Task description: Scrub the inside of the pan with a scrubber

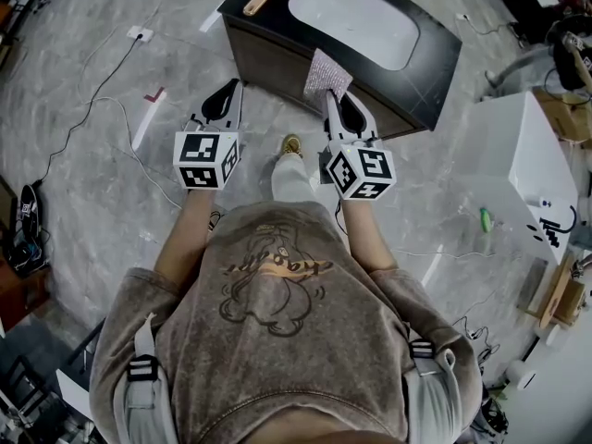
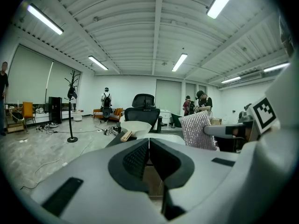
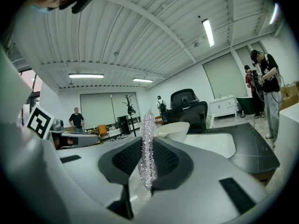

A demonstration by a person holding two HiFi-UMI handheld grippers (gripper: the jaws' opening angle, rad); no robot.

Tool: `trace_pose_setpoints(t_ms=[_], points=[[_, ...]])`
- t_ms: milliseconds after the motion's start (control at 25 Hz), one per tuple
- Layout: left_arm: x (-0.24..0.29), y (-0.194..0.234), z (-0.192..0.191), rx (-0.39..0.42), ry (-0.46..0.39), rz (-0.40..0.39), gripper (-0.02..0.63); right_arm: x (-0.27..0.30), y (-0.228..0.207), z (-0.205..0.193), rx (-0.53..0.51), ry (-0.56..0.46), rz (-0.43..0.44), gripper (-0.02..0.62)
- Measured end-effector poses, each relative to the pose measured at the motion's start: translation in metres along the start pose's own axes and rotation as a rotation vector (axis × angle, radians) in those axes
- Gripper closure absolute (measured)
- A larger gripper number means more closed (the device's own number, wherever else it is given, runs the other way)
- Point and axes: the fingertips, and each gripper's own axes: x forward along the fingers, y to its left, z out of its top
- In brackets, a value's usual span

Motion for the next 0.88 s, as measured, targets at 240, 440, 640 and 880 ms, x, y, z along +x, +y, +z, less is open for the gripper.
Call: trace_pose_setpoints(t_ms=[240, 440, 640, 880], points=[[0.055, 0.018, 0.020, -0.008, 0.011, 0.021, 0.588, 0.049, -0.034, 0.021, 0.002, 0.007, 0.015, 0.511], [0.102, 0.027, 0.038, -0.023, 0.015, 0.035, 0.588, 0.088, -0.067, 0.041, 0.000, 0.008, 0.035, 0.511], [0.150, 0.036, 0.051, -0.033, 0.018, 0.061, 0.588, 0.128, -0.099, 0.058, -0.004, 0.015, 0.062, 0.511], [0.196, 0.046, 0.060, -0.055, 0.029, 0.100, 0.588, 0.168, -0.130, 0.069, -0.004, 0.032, 0.105, 0.511]])
